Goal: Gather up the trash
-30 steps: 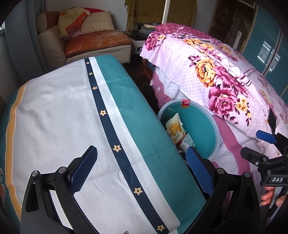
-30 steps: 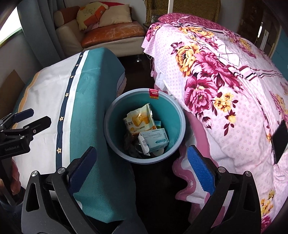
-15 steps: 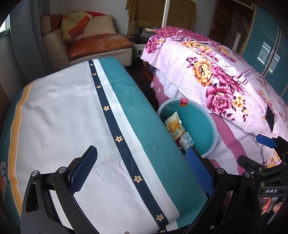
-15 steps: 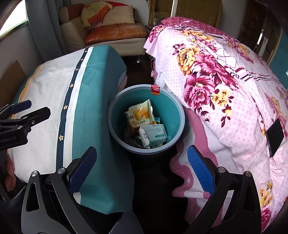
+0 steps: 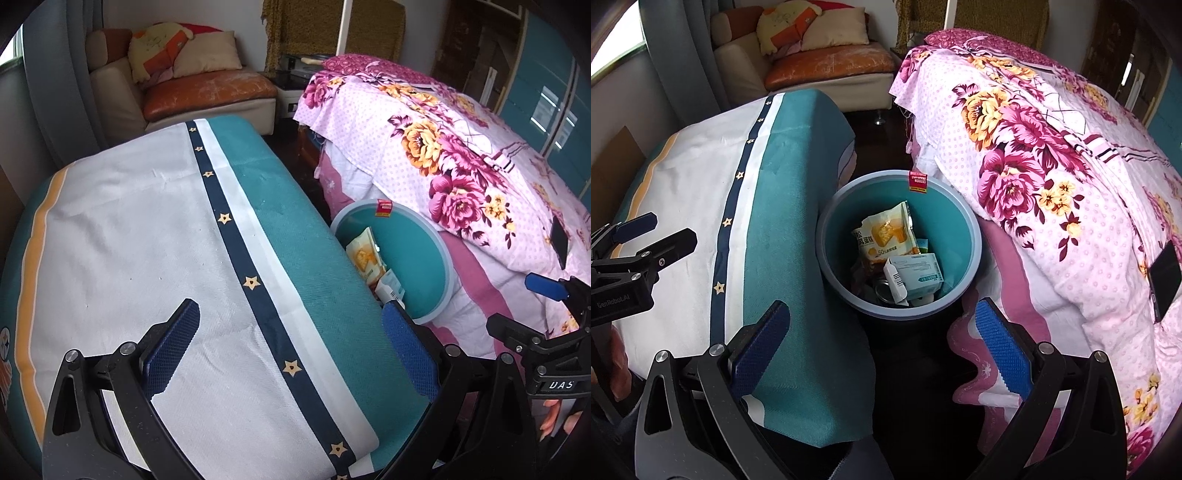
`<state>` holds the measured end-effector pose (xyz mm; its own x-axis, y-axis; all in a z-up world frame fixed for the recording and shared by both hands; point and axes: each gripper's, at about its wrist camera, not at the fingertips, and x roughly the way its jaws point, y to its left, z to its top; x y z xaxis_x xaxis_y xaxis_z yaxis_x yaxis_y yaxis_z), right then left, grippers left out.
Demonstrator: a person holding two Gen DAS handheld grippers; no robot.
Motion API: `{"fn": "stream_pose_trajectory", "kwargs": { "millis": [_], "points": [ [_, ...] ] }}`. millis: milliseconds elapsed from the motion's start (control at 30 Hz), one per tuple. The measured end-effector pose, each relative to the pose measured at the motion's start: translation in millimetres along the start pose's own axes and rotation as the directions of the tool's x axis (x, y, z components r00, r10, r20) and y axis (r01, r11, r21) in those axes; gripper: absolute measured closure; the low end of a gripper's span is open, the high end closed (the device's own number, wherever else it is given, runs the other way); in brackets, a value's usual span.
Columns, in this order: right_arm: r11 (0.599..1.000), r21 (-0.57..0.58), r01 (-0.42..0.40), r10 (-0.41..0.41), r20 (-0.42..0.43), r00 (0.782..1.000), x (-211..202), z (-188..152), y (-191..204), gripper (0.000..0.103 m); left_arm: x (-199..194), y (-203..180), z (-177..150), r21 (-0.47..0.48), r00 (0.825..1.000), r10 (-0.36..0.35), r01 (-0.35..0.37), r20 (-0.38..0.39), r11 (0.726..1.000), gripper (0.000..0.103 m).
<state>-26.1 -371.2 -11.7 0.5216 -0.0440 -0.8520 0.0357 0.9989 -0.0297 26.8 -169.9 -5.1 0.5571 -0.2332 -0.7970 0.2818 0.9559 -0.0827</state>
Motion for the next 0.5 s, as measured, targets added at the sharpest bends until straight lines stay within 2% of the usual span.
{"fn": "stream_pose_trajectory", "kwargs": {
  "millis": [500],
  "points": [
    [1.0, -0.01, 0.015, -0.015, -0.015, 1.0, 10.2, 4.4, 2.4, 0.007, 5.1, 5.3, -0.5, 0.006, 0.999, 0.032, -0.032, 0.021, 0.999, 0.004]
  ]
}}
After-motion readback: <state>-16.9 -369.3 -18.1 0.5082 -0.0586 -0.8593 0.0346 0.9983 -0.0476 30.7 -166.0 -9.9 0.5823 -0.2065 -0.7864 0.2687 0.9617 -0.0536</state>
